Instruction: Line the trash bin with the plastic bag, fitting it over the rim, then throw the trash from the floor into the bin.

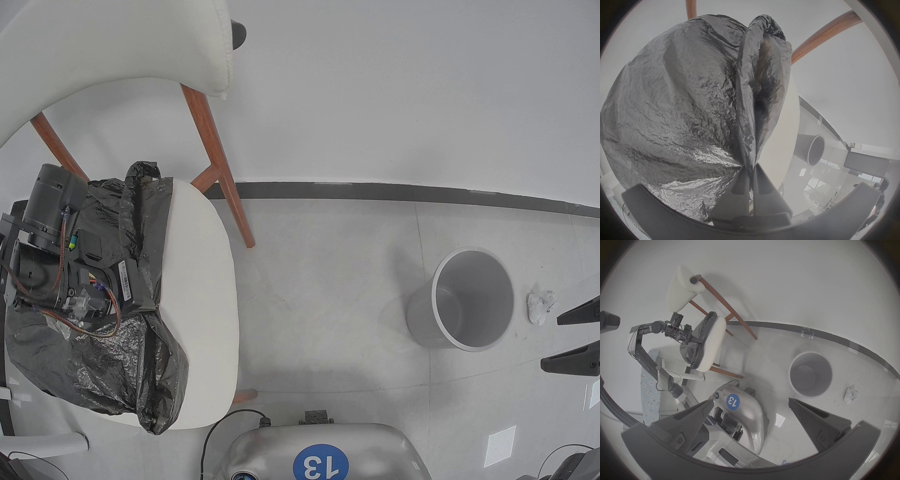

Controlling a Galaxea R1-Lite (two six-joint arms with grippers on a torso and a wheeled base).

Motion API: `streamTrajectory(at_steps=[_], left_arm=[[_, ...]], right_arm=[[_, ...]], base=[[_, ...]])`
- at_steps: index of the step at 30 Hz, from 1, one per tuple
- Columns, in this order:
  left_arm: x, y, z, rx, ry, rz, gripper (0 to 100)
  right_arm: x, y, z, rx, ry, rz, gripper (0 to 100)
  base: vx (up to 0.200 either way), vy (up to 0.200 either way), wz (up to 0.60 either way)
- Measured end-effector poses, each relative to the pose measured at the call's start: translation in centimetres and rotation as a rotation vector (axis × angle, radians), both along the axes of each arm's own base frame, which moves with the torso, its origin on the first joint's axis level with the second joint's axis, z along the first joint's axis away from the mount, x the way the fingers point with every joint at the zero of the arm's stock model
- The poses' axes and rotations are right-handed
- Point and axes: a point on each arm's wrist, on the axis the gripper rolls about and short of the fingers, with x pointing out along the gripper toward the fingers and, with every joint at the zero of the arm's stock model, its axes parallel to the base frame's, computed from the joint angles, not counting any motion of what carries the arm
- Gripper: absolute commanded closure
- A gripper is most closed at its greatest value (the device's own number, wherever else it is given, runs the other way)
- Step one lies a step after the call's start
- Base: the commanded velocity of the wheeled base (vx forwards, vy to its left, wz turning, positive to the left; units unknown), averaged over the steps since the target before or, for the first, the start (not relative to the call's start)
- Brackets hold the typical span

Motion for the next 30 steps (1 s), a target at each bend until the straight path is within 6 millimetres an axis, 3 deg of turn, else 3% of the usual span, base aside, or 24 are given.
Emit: streamTrajectory(at_steps=[4,5,14,23,30], left_arm=[[-0.1,0.0,0.1,-0.01,-0.002,-0.008,100],[-0.1,0.0,0.2,-0.012,-0.005,-0.009,0],[0.2,0.1,1.0,-0.058,-0.088,-0.009,0],[0.8,0.5,0.4,-0.081,-0.132,0.014,0],[1.4,0.9,0.7,-0.204,-0.166,0.1,0]], right_arm=[[0.0,0.0,0.0,0.0,0.001,0.0,0],[0.0,0.0,0.0,0.0,0.001,0.0,0],[0.0,0.0,-0.1,-0.001,0.003,0.001,0],[0.0,0.0,-0.1,-0.001,0.001,0.001,0],[-0.1,0.0,-0.1,-0.003,0.0,0.004,0]], base=[[0.0,0.0,0.0],[0.0,0.0,0.0],[0.0,0.0,0.0],[0.0,0.0,0.0],[0.0,0.0,0.0]])
